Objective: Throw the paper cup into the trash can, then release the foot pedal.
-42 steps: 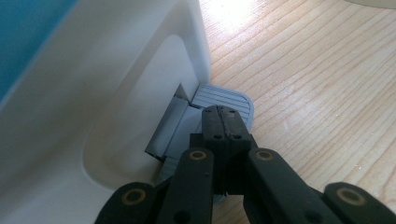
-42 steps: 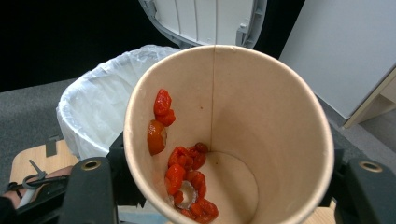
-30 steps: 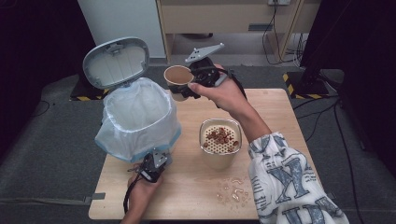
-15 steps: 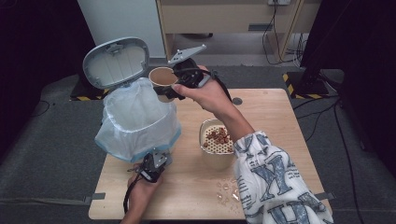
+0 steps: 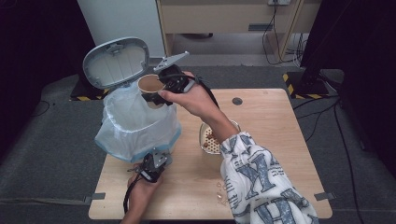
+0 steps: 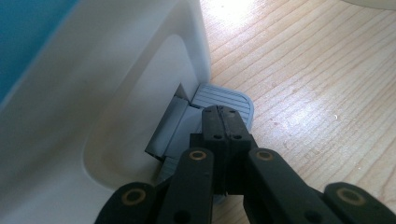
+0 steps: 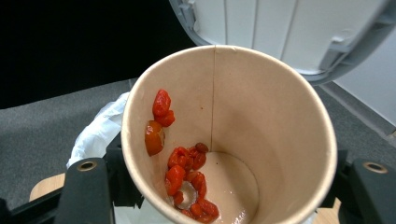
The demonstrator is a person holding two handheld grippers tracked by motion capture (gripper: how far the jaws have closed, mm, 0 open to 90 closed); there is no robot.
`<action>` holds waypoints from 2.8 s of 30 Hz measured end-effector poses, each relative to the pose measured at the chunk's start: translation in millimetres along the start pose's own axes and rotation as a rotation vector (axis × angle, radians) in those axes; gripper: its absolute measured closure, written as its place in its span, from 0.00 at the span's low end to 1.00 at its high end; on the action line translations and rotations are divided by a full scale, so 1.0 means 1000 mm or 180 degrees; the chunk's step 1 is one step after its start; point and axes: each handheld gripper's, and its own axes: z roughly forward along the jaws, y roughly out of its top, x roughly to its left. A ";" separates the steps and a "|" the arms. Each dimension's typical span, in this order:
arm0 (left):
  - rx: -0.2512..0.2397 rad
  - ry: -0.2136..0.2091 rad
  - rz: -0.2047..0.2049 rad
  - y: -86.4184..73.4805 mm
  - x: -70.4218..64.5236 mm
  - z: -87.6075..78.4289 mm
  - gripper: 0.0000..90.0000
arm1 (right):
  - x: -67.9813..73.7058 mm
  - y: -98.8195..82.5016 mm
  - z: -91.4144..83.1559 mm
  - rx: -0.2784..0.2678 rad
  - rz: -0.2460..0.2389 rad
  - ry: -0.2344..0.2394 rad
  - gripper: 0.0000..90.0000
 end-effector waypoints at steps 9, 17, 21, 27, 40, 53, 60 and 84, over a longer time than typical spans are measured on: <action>-0.0005 -0.0007 -0.0005 0.000 0.000 0.000 1.00 | 0.013 -0.004 0.023 -0.0075 -0.0101 0.0031 0.18; -0.0009 -0.0012 -0.0014 0.000 0.000 0.000 1.00 | 0.008 -0.009 0.013 -0.0089 -0.0051 -0.0022 0.19; -0.0009 -0.0011 -0.0011 0.000 0.000 0.000 1.00 | 0.004 -0.015 0.008 -0.0076 -0.0025 -0.0074 0.19; -0.0009 -0.0012 -0.0011 0.000 0.000 0.000 1.00 | -0.003 -0.022 0.001 -0.0066 0.0028 -0.0130 0.18; -0.0006 -0.0016 -0.0019 0.000 0.001 0.000 1.00 | -0.014 -0.036 -0.016 -0.0056 0.0145 -0.0213 0.16; -0.0011 -0.0019 -0.0020 0.000 0.000 0.000 1.00 | -0.027 -0.050 -0.037 -0.0084 0.0219 -0.0314 0.16; -0.0011 -0.0024 -0.0024 0.000 0.001 0.000 1.00 | -0.036 -0.059 -0.049 -0.0095 0.0278 -0.0394 0.16; -0.0152 -0.0067 -0.0274 -0.001 0.002 -0.013 0.82 | -0.068 -0.097 -0.106 -0.0132 0.0493 -0.0723 0.16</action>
